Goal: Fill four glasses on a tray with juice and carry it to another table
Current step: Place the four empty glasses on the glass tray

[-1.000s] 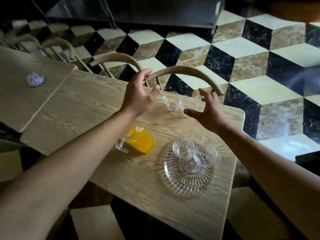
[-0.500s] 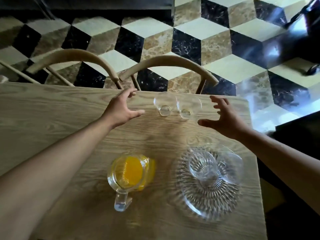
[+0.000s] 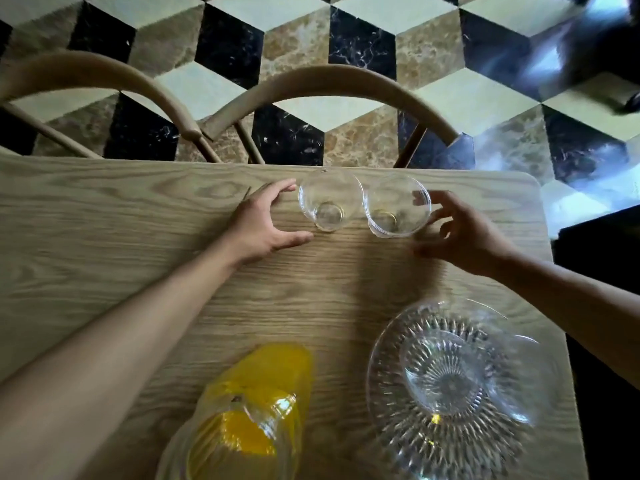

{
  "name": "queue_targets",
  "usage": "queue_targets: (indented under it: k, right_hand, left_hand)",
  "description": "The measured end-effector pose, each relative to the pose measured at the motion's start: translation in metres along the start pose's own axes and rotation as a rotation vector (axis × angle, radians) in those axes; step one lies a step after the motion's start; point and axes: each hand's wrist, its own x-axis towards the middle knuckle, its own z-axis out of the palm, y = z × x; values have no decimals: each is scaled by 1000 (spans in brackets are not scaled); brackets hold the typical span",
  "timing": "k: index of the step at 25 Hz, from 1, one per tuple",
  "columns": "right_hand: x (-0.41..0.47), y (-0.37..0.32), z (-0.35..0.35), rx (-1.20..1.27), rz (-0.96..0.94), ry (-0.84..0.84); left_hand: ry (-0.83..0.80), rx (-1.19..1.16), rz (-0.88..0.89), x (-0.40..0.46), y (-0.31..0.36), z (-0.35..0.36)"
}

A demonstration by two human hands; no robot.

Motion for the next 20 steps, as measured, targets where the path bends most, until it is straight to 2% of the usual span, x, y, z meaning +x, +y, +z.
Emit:
queue_targets:
  k: [12, 20]
  right_hand:
    - [13, -15, 11, 167, -62, 6]
    - [-4, -48, -12, 147, -135, 59]
  left_hand:
    - [40, -226, 15, 9, 26, 27]
    - [94, -237, 83, -6, 56, -13]
